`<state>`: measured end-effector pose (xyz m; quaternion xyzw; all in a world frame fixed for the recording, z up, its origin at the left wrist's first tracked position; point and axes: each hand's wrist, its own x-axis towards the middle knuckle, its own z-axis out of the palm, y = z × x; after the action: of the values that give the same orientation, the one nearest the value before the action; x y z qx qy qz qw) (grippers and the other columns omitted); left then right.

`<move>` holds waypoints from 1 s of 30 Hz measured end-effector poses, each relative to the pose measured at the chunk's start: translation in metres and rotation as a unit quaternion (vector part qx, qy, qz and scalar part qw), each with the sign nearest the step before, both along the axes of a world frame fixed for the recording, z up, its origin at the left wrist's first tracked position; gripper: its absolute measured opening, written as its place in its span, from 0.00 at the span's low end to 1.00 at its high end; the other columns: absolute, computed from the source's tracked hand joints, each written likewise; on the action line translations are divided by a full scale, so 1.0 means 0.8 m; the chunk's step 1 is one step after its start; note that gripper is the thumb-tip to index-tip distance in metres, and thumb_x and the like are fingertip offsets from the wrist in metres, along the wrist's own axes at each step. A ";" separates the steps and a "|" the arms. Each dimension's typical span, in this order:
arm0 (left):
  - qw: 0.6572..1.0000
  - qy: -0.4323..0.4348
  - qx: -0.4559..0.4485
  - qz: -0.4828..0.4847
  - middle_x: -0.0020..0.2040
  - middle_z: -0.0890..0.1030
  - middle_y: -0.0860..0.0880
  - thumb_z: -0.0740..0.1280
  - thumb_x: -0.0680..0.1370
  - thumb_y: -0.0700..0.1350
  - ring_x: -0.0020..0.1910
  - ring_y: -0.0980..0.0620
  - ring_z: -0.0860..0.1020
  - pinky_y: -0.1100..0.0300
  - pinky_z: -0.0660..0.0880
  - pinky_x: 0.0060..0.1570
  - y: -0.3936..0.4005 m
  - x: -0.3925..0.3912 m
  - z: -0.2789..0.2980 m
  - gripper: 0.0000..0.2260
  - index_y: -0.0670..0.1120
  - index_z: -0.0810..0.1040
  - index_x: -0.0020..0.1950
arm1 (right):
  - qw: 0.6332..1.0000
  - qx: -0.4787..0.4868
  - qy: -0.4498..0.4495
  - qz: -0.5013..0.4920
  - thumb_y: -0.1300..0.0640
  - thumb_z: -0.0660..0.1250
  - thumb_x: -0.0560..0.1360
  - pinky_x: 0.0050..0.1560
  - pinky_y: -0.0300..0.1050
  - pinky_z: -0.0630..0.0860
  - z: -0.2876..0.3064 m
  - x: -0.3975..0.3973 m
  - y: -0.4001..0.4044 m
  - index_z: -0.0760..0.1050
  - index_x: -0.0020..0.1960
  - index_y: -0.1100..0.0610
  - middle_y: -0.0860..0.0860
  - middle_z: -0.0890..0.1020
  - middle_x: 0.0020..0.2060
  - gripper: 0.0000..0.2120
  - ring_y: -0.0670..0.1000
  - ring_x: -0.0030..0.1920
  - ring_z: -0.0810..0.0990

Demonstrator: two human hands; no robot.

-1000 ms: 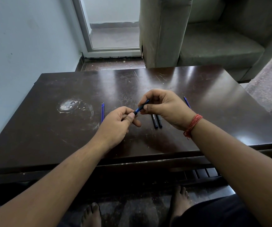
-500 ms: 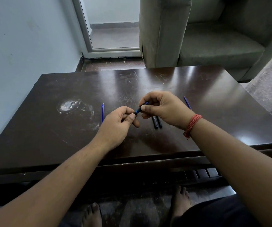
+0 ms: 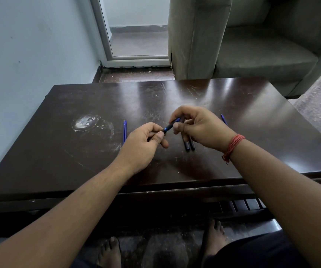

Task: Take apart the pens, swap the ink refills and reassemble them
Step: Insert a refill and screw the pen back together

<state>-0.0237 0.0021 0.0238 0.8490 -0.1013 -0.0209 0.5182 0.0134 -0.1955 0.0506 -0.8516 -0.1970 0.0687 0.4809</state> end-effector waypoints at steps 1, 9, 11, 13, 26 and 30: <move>1.000 -0.001 0.003 -0.003 0.41 0.86 0.56 0.62 0.83 0.44 0.30 0.45 0.70 0.50 0.72 0.32 0.000 0.000 0.000 0.06 0.50 0.78 0.51 | 1.000 -0.014 -0.008 -0.009 0.56 0.67 0.79 0.32 0.41 0.76 0.000 0.000 0.002 0.79 0.49 0.58 0.50 0.83 0.33 0.05 0.49 0.29 0.79; 1.000 -0.003 0.008 -0.009 0.41 0.86 0.56 0.62 0.83 0.44 0.29 0.47 0.71 0.55 0.70 0.31 0.000 0.001 -0.002 0.06 0.50 0.78 0.52 | 1.000 0.007 -0.011 0.010 0.59 0.70 0.77 0.29 0.36 0.73 0.001 0.001 -0.008 0.78 0.55 0.55 0.47 0.81 0.42 0.08 0.49 0.33 0.82; 1.000 -0.002 0.011 -0.012 0.40 0.86 0.55 0.62 0.83 0.44 0.28 0.57 0.72 0.61 0.69 0.34 -0.001 0.000 -0.002 0.06 0.49 0.78 0.52 | 1.000 0.000 -0.009 0.017 0.61 0.69 0.77 0.28 0.36 0.72 -0.001 0.003 -0.006 0.79 0.52 0.57 0.48 0.82 0.36 0.04 0.48 0.31 0.81; 1.000 -0.003 0.015 -0.017 0.41 0.86 0.53 0.62 0.83 0.43 0.27 0.65 0.73 0.64 0.66 0.35 -0.003 -0.002 -0.002 0.06 0.48 0.78 0.52 | 1.000 -0.025 -0.012 -0.001 0.56 0.67 0.79 0.26 0.36 0.71 -0.002 0.003 -0.002 0.78 0.47 0.58 0.51 0.82 0.32 0.05 0.49 0.28 0.80; 0.999 0.000 0.025 -0.024 0.41 0.86 0.55 0.62 0.83 0.43 0.28 0.67 0.74 0.63 0.66 0.37 -0.002 -0.002 -0.002 0.05 0.48 0.78 0.53 | 0.996 -0.076 -0.036 -0.016 0.50 0.64 0.80 0.29 0.41 0.76 -0.005 0.001 0.002 0.77 0.43 0.58 0.51 0.81 0.27 0.12 0.47 0.25 0.79; 1.000 -0.001 0.021 -0.017 0.40 0.86 0.55 0.63 0.83 0.43 0.29 0.66 0.73 0.62 0.67 0.39 -0.002 -0.001 0.000 0.05 0.49 0.78 0.52 | 0.998 -0.044 -0.047 -0.015 0.50 0.67 0.78 0.31 0.41 0.79 -0.003 -0.001 -0.002 0.78 0.52 0.55 0.49 0.83 0.40 0.09 0.51 0.31 0.83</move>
<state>-0.0244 0.0003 0.0234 0.8576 -0.1162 -0.0309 0.5001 0.0127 -0.1972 0.0481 -0.8770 -0.2035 0.0297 0.4342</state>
